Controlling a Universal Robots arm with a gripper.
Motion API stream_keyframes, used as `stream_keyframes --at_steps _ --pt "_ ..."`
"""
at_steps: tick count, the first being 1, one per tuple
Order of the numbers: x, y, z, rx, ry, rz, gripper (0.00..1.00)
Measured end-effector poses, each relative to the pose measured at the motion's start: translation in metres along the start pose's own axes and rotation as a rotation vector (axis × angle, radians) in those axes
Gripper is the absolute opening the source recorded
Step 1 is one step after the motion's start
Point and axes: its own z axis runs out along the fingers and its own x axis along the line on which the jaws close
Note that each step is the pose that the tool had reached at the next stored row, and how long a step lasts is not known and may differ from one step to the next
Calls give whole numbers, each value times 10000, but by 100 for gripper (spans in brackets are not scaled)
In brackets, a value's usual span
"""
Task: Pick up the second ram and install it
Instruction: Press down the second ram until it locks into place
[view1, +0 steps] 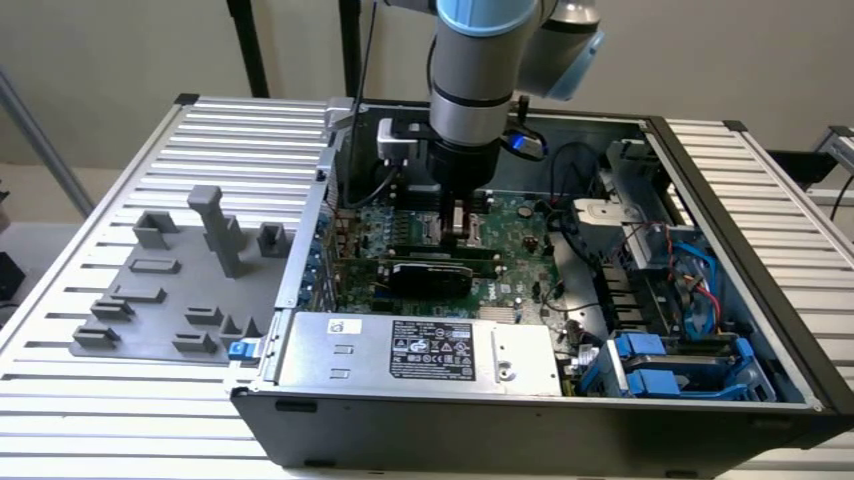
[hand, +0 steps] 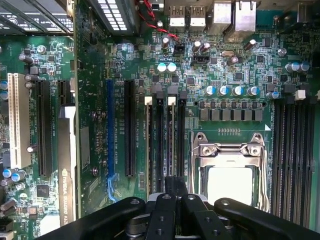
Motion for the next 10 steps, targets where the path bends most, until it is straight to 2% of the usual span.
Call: stream_keyframes --at_steps 3,10 --pt "1 2 -80 -11 21 1 11" --pt "1 1 -89 -13 22 0 11"
